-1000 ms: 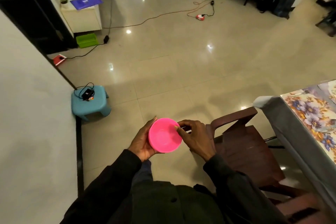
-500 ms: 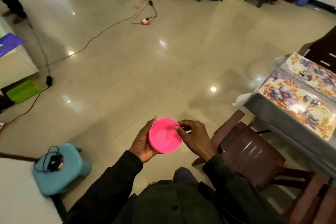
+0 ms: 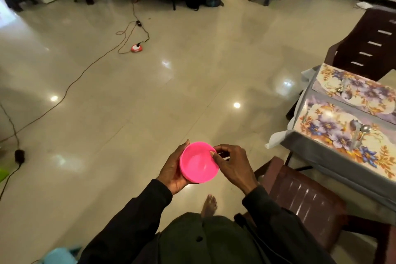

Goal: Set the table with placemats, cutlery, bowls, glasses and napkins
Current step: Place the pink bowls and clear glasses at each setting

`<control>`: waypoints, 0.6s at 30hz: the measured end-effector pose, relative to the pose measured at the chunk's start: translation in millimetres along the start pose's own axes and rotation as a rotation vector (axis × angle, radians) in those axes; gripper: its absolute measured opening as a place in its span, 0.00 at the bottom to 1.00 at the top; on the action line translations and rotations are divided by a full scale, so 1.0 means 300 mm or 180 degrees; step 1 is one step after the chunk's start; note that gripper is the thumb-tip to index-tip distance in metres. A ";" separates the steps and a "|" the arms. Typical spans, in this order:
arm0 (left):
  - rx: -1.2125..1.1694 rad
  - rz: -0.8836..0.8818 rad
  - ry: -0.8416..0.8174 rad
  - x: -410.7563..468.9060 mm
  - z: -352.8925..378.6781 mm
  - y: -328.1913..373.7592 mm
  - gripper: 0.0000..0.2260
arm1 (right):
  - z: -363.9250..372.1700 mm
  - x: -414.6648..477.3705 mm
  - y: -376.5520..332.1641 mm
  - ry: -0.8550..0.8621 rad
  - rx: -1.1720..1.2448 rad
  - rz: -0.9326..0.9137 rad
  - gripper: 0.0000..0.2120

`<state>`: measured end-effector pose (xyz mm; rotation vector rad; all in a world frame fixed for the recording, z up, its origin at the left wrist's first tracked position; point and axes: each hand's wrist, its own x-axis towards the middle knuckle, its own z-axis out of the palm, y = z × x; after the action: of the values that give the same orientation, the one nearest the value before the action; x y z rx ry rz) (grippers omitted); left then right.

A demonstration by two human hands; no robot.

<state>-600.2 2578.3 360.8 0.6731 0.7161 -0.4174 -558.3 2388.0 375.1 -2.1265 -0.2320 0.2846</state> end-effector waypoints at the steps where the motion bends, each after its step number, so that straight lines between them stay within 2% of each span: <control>1: 0.0009 -0.0030 -0.0043 0.051 0.044 0.036 0.22 | -0.032 0.056 0.008 0.0074 0.0022 0.0012 0.09; 7: 0.0281 -0.0382 -0.0282 0.318 0.274 0.143 0.26 | -0.207 0.264 0.059 0.0520 -0.0129 0.0257 0.11; 16: 0.1016 -0.0759 -0.0592 0.667 0.621 0.225 0.20 | -0.430 0.470 0.189 0.1375 -0.0127 0.0930 0.10; 18: 0.1169 -0.0923 -0.0752 0.756 0.699 0.245 0.21 | -0.480 0.527 0.217 0.1590 -0.0158 0.1043 0.10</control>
<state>-306.4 2458.6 346.8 0.8500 0.5155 -0.8951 -361.7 2281.3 378.3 -2.2046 0.4060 -0.0717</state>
